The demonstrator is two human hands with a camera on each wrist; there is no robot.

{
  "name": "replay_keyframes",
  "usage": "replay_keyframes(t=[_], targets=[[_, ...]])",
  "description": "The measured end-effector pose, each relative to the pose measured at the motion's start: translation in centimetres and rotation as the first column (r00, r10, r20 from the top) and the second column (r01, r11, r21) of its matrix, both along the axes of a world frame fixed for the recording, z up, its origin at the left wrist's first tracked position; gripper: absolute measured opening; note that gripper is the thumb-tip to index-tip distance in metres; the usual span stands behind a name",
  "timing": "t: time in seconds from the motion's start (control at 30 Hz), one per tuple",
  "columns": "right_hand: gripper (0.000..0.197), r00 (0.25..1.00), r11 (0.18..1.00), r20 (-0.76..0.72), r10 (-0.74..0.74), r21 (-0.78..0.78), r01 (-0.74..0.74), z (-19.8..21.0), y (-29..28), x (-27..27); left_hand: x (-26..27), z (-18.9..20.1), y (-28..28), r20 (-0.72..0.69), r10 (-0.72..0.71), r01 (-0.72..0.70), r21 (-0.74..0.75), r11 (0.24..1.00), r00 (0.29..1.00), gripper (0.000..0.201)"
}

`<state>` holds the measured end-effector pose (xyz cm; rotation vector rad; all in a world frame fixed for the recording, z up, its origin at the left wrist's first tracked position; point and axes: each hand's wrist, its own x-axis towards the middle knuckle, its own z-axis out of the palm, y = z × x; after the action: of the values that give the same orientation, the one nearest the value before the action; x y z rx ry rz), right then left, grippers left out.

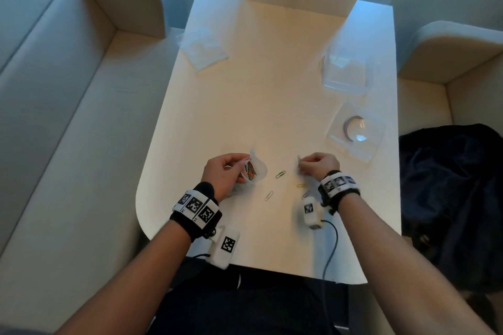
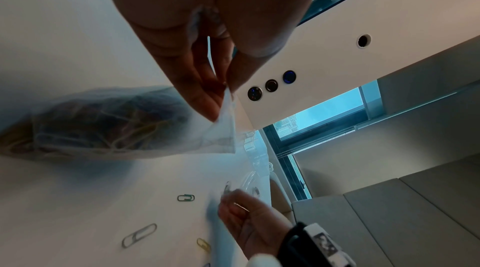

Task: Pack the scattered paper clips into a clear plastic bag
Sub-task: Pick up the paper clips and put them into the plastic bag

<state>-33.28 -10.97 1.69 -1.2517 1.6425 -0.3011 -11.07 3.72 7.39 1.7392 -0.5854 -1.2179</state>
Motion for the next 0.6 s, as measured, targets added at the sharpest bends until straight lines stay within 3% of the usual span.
replay_keyframes(t=[0.03, 0.1, 0.2, 0.27, 0.3, 0.4, 0.5, 0.6], targets=[[0.007, 0.97, 0.986, 0.19, -0.151, 0.094, 0.136, 0.4, 0.1, -0.1, -0.1, 0.0, -0.1, 0.0, -0.003, 0.003, 0.005, 1.0, 1.0, 0.016], [0.006, 0.85, 0.962, 0.457, -0.261, 0.197, 0.189, 2.3, 0.7, 0.7, -0.4, 0.1, -0.4, -0.004, -0.009, 0.009, 0.013, 1.0, 1.0, 0.015], [0.013, 0.805, 0.992, 0.59, -0.062, 0.122, -0.013, 6.1, 2.0, 3.4, -0.8, 0.1, -0.5, 0.006, -0.016, 0.015, 0.02, 1.0, 1.0, 0.015], [0.013, 0.847, 0.976, 0.493, 0.197, -0.02, -0.215, 8.0, 3.5, 5.3, -1.0, 0.2, -0.6, 0.021, -0.019, 0.019, 0.009, 1.0, 1.0, 0.014], [0.012, 0.865, 0.941, 0.369, 0.339, -0.118, -0.318, 8.4, 4.2, 6.0, -1.0, 0.3, -0.6, 0.029, -0.024, 0.024, 0.003, 1.0, 0.999, 0.015], [0.009, 0.811, 0.771, 0.006, 0.585, -0.316, -0.554, 8.3, 5.7, 7.6, -0.8, 0.3, -0.4, 0.032, -0.04, 0.041, -0.003, 0.999, 0.999, 0.017], [0.014, 0.748, 0.719, 0.026, 0.663, -0.299, -0.627, 8.6, 6.2, 7.8, -0.2, 0.3, -0.2, 0.042, -0.042, 0.042, -0.004, 0.999, 0.998, 0.018], [0.017, 0.852, 0.843, 0.172, 0.494, -0.334, -0.421, 8.6, 5.4, 6.6, 0.3, 0.4, -0.1, 0.051, -0.008, 0.007, 0.002, 1.0, 0.999, 0.019]])
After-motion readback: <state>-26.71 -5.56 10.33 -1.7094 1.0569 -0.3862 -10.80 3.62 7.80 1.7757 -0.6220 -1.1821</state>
